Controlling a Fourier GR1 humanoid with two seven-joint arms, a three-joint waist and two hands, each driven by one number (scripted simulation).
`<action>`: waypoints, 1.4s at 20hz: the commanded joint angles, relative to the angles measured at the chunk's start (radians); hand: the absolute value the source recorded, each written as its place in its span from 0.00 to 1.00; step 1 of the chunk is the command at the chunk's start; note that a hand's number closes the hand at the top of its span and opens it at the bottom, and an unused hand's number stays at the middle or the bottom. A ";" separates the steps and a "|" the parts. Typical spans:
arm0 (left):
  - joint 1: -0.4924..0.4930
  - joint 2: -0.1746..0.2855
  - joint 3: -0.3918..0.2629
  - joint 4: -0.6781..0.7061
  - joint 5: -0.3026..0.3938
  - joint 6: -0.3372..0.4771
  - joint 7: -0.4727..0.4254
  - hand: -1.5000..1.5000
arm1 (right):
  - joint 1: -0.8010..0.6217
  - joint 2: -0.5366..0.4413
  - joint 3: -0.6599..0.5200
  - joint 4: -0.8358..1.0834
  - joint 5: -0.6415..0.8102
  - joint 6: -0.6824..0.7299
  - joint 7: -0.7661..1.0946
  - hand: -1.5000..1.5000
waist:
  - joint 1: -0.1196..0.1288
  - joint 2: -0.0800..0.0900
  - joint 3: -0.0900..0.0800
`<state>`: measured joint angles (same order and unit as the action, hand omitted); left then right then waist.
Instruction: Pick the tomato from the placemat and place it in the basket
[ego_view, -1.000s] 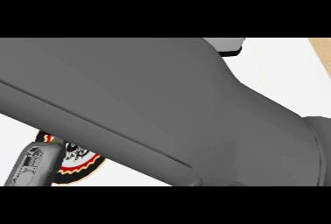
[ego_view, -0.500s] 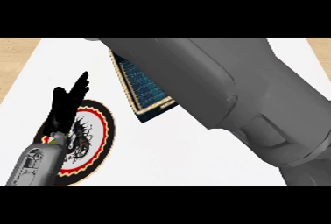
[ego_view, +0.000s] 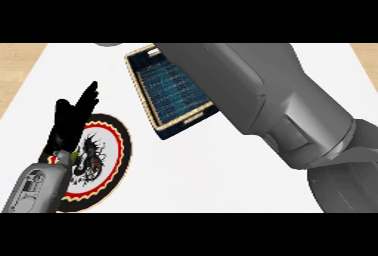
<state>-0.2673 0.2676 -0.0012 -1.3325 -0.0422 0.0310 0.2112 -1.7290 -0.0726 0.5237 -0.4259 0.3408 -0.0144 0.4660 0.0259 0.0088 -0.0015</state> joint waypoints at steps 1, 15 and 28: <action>0.051 -0.028 -0.030 -0.068 -0.014 0.014 0.034 0.50 | 0.059 0.023 -0.002 0.038 0.035 -0.020 -0.058 1.00 | 0.002 -0.005 0.001; 0.059 -0.034 -0.017 -0.035 -0.031 0.008 -0.025 0.50 | 0.162 0.035 -0.208 0.128 -0.080 -0.210 -0.220 0.00 | 0.013 0.003 0.001; 0.050 -0.047 -0.008 -0.066 -0.033 0.019 0.031 0.50 | 0.218 -0.131 -0.390 0.054 -0.158 -0.428 -0.195 0.00 | -0.021 -0.008 0.002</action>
<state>-0.2161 0.2417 0.0007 -1.3863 -0.0688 0.0368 0.2259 -1.5396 -0.1322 0.1951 -0.3550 0.2214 -0.4230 0.2672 0.0149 0.0031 -0.0003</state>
